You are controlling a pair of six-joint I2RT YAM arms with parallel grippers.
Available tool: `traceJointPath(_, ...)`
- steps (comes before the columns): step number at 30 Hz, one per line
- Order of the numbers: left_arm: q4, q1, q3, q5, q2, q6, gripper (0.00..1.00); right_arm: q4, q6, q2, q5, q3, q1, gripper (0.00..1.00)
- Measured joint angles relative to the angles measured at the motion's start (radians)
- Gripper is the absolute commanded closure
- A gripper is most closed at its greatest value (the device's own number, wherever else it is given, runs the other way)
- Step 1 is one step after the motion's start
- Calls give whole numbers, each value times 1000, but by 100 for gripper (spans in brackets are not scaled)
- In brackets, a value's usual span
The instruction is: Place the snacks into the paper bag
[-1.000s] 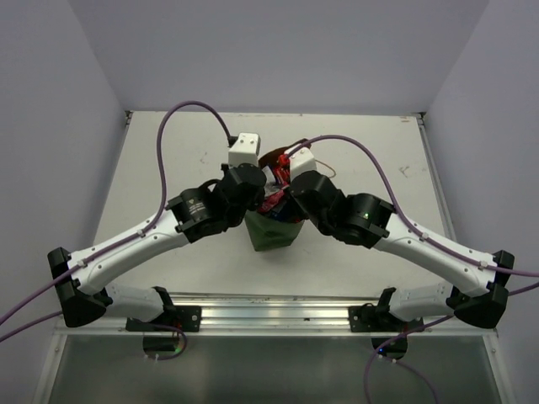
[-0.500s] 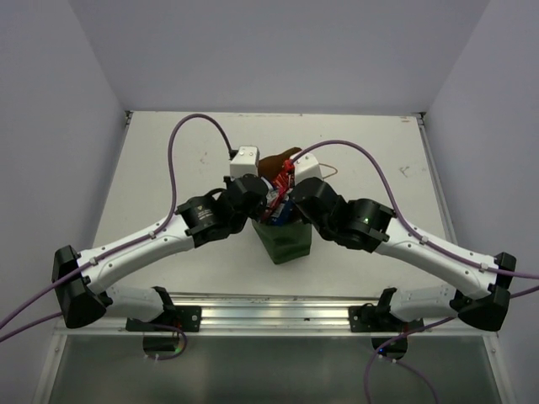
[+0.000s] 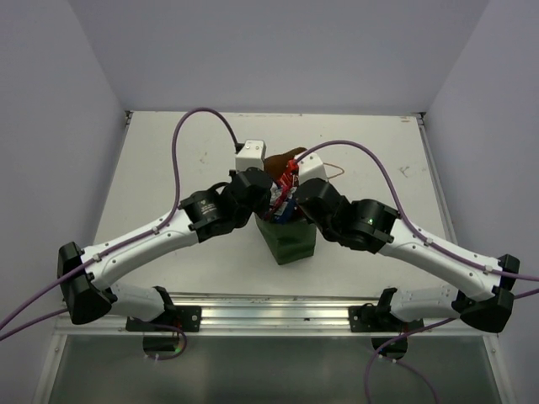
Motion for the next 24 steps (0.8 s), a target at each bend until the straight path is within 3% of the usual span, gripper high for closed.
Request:
traceJointPath(2,1,0,0,-1,1,1,70,1,0,0,1,-3,0,90)
traceJointPath(3,3,0,2,-2,1,3,54,3,0,0,2,-3,0,74)
traceJointPath(5,11,0,9,-6,1,12,31,26,3,-1,6,-3,0,49)
traceJointPath(6,18,0,14,-10,1,16,11,38,1,-3,8,-3,0,2)
traceJointPath(7,27,0,20,-14,1,24,0,49,0,-6,9,-3,0,1)
traceJointPath(17,177,-2,201,-137,-19,240,0,77,-91,-83,68,81,0,1)
traceJointPath(24,365,-2,127,-344,-287,433,0,35,-110,-238,316,134,1,1)
